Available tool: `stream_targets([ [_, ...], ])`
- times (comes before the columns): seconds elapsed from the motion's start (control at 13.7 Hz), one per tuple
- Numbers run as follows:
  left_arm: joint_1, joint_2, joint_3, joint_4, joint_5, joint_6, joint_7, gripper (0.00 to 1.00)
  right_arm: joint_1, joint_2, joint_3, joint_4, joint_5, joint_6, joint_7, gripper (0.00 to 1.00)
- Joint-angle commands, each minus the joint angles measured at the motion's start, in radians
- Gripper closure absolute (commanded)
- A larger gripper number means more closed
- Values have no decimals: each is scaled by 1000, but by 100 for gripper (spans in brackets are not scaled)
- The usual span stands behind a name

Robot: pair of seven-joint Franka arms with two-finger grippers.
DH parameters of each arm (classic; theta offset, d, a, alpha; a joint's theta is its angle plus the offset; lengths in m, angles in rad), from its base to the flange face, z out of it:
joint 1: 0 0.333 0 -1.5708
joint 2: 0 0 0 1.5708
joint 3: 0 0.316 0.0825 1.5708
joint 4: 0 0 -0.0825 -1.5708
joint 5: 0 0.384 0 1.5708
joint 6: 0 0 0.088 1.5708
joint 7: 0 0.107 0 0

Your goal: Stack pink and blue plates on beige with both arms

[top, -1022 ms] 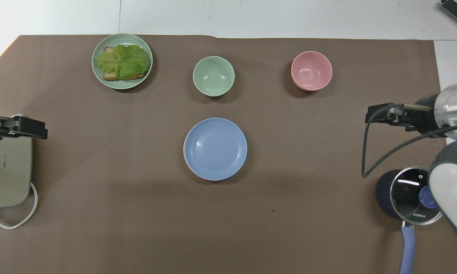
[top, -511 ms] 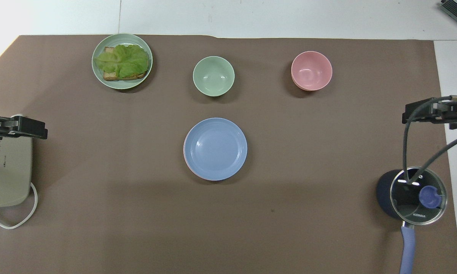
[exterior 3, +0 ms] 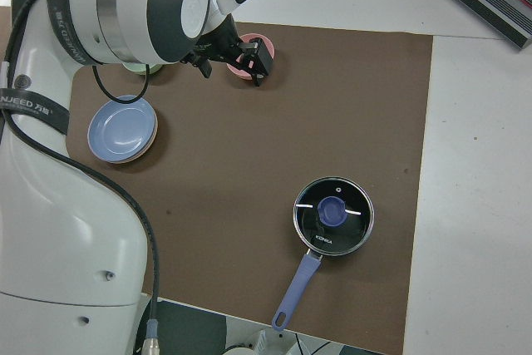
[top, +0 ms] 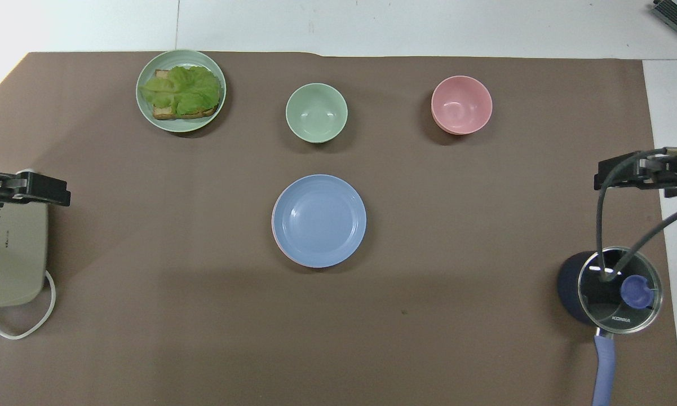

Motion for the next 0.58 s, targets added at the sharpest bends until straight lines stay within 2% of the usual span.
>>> stream_targets([
  [0.0, 6, -5, -5, 4, 10, -13, 7, 0, -9, -38, 4, -47, 16, -1, -30, 0],
  [0.51, 6, -5, -5, 4, 11, -13, 7, 0, -11, -46, 4, -64, 16, 13, -30, 0],
])
